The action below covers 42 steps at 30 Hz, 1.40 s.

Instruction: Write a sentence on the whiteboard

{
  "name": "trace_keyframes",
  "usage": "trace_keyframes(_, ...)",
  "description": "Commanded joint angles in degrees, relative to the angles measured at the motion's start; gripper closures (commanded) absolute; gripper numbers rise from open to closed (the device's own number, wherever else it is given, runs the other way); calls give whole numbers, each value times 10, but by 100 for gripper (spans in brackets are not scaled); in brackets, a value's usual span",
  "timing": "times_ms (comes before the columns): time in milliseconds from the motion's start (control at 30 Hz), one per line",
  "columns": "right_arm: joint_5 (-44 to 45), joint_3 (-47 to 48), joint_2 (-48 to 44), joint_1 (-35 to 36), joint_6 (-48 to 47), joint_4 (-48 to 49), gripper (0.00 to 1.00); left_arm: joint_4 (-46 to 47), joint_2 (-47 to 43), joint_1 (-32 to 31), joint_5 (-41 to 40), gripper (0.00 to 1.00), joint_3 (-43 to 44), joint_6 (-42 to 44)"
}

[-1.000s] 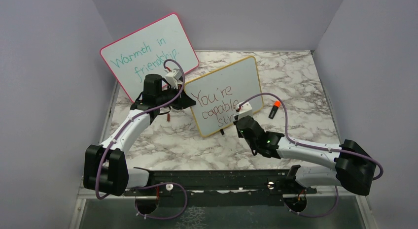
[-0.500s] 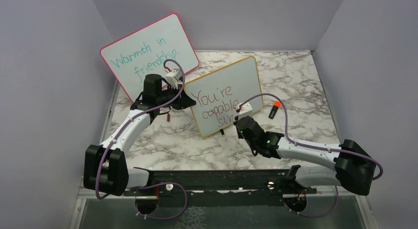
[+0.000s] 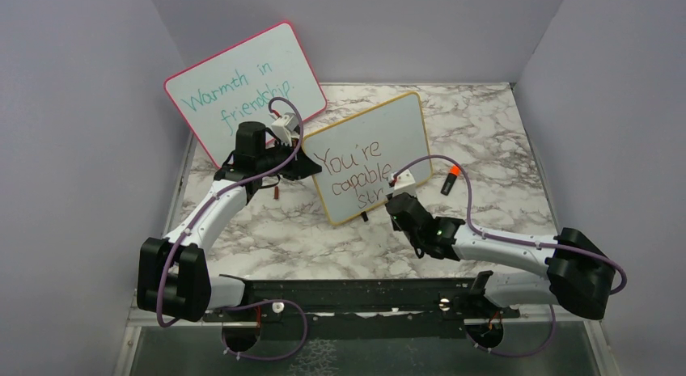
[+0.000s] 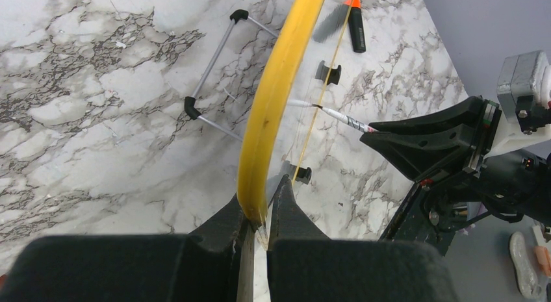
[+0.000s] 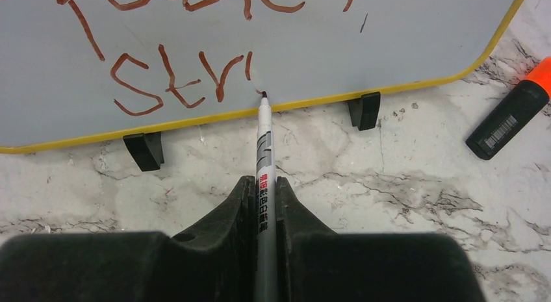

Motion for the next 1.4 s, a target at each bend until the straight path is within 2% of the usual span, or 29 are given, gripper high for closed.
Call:
trace_keyframes(0, 39, 0, 2, -6, 13, 3, 99, -77, 27, 17, -160, 100, -19, 94)
trace_keyframes(733, 17, 17, 1, -20, -38, 75, 99, -75, 26, 17, -152, 100, -19, 95)
trace_keyframes(1367, -29, 16, -20, -20, -49, 71, 99, -76, 24, 17, -161, 100, -18, 96)
